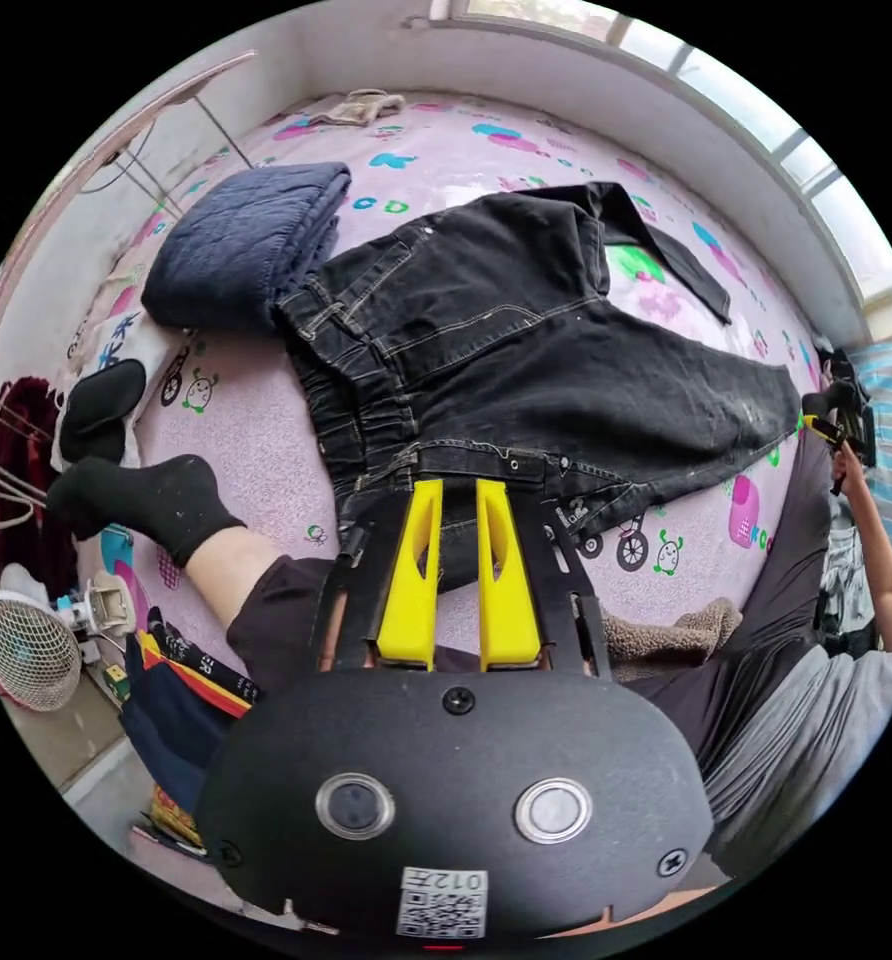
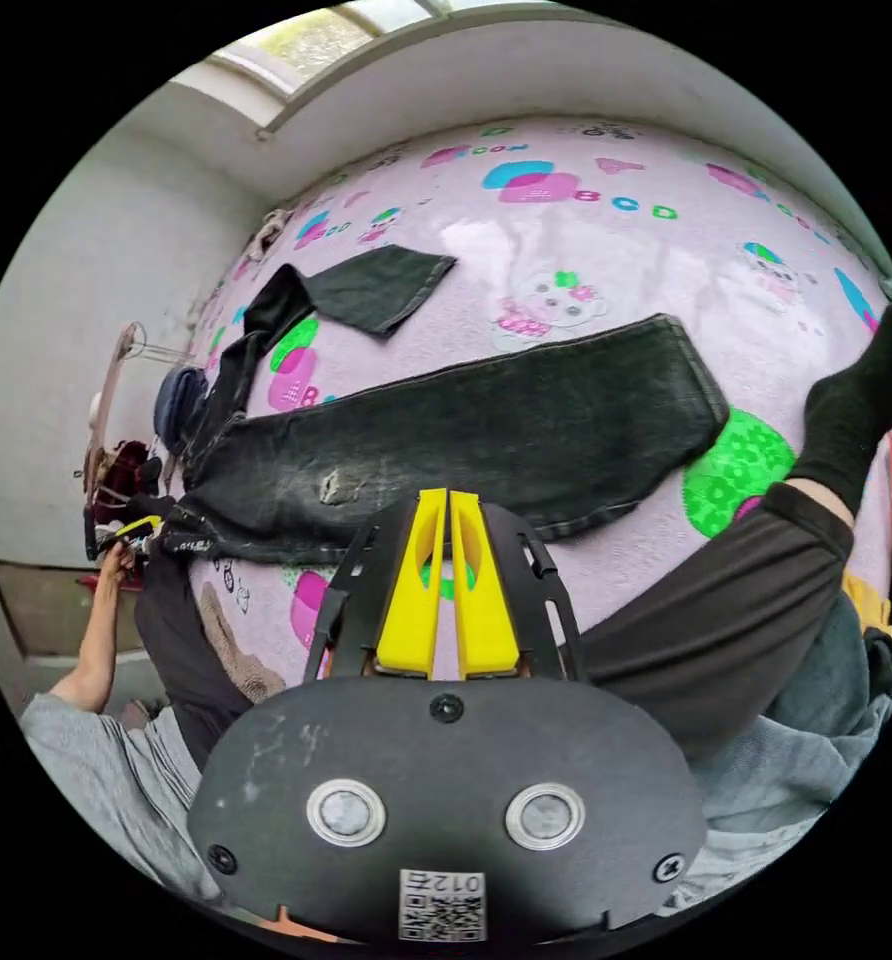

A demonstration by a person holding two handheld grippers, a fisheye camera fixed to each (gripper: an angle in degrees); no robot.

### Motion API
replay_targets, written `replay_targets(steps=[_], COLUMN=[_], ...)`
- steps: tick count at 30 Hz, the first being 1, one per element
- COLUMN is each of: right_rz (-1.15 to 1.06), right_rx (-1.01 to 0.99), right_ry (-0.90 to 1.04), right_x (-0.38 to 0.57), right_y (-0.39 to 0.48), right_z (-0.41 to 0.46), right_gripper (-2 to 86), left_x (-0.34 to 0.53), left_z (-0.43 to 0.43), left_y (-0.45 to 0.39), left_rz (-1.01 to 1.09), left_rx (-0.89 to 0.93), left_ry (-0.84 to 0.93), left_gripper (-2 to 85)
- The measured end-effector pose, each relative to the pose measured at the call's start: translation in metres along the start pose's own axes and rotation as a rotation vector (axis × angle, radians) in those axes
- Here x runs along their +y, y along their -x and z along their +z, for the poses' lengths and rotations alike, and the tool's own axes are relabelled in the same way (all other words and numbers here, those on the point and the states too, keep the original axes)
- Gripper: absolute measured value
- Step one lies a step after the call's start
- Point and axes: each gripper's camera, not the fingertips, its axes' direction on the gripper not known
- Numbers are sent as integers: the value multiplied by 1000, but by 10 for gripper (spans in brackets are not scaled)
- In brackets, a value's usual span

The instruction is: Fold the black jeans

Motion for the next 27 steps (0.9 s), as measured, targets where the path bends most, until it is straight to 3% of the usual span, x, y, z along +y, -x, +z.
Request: replay_targets(steps=[3,6,8,15,18,27], right_rz=[-115,-184,-214,-198,-239,-410], right_rx=[61,162,194,126,92,271], right_ry=[106,237,211,238,179,259], right_x=[31,61,79,141,169,197], right_y=[31,30,21,-37,-45,-36], right_z=[80,142,143,135,118,132], right_gripper=[-7,-8,-8,-8,-7,-9], left_x=[-21,-20,-14,-41,-47,-55], left_z=[45,98,121,96,86,153], left_y=[-19,-20,-24,-32,-45,-91], left_rz=[10,-2,36,86,228,448], left_rx=[-72,-99,-68,-101,-113,-210], left_ry=[96,365,510,368,230,272], left_gripper=[22,14,12,9,13,8])
